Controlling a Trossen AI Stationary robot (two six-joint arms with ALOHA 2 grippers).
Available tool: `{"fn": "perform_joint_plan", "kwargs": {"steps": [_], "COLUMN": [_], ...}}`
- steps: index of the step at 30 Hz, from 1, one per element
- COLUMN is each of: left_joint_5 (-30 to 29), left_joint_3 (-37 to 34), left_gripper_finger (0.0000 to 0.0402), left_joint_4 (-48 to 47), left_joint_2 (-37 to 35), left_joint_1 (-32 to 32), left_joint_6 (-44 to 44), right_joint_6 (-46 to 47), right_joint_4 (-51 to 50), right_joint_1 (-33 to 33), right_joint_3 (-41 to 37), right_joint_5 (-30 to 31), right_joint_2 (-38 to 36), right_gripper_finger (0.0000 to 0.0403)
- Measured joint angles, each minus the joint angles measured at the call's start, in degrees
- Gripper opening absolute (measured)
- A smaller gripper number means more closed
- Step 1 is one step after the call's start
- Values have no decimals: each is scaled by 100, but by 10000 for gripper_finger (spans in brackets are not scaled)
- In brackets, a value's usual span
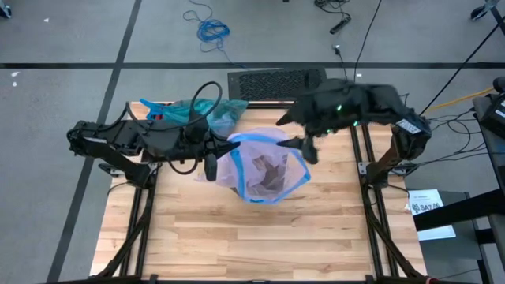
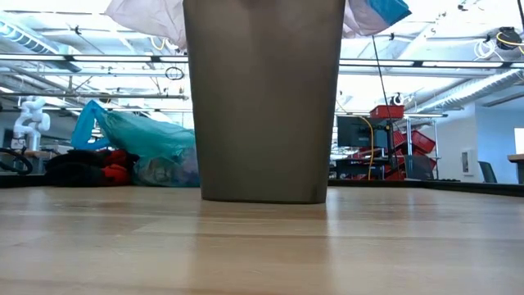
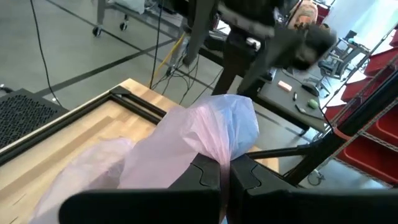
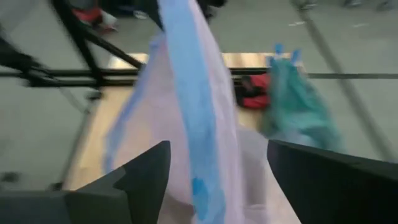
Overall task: Place trash/remove bag and relplace
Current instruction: Insert the new pink trash bag into the black trash bin
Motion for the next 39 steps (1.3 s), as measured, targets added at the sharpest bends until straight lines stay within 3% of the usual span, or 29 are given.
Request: {"fn": "perform_joint_plan", "kwargs": {"steps": [3, 10, 12, 16, 17, 24, 33, 39], "left_joint_5": [94, 233, 233, 248, 258, 739, 560, 428], "left_joint_3": [0, 0, 2, 2, 1, 92, 928, 1177], "left_gripper_finger": [0, 0, 0, 0, 0, 44, 141, 157], "left_joint_4": [2, 25, 5, 0, 13, 0, 113, -47], "left_joint_2": [0, -2, -2, -2, -2, -2, -4, -39], "left_joint_1": [58, 119, 119, 114, 115, 113, 141, 141], "left_joint_6": [-2, 1, 2, 4, -16, -42, 960, 1209], "right_joint_6": [-134, 107, 66, -156, -199, -287, -324, -324], "right_joint_4": [11, -3, -18, -49, -37, -88, -167, -212], "right_joint_1": [353, 504, 492, 501, 503, 481, 481, 481], "right_joint_3": [-2, -2, -2, -6, -6, -4, -2, -2], "right_joint_5": [845, 1559, 1589, 1581, 1642, 1811, 1813, 1813], "right_joint_2": [164, 622, 714, 825, 830, 830, 826, 823], "right_gripper_finger": [255, 215, 173, 37, 20, 2, 0, 0]}}
